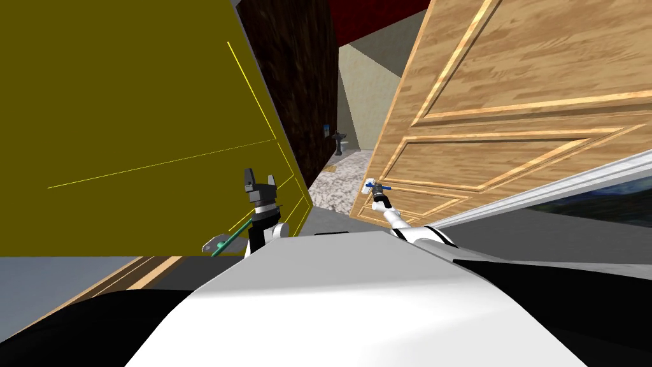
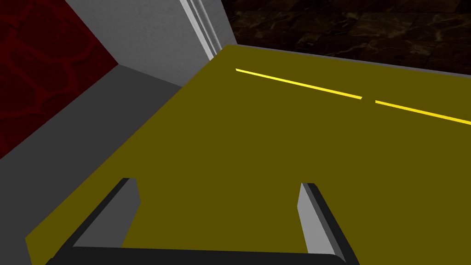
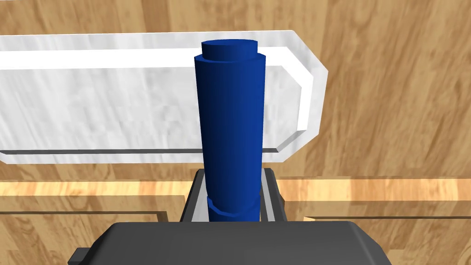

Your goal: Pull the door open

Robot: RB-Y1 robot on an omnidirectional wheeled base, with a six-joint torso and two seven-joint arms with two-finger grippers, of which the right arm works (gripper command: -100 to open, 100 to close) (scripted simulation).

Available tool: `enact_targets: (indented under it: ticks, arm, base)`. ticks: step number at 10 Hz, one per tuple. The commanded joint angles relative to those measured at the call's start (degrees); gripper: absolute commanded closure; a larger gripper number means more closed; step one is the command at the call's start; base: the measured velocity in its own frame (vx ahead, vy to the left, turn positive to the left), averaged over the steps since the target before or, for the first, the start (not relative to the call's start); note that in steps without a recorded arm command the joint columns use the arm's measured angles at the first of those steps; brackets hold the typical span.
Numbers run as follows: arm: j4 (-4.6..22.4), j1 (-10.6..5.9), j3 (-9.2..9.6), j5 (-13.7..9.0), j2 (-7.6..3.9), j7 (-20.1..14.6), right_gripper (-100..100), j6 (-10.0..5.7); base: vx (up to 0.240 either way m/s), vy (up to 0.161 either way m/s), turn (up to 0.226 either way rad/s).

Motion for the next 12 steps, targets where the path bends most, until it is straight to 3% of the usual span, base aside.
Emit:
enact_targets:
  ticks: [1,11,12]
  arm:
    - [-0.4,0.18,0.85,0.3,-0.26,-0.8,100,0.01]
    - [-2.9,1.31,6.03,1.9,-1.87,-5.6,100,0.09]
    - [-2.3,1.02,5.98,1.9,-1.63,-5.5,100,-0.14]
  base:
    - [-0.135,-0.047,0.099]
    - [-0.211,-0.057,0.106]
    - [-0.094,-0.031,0.045]
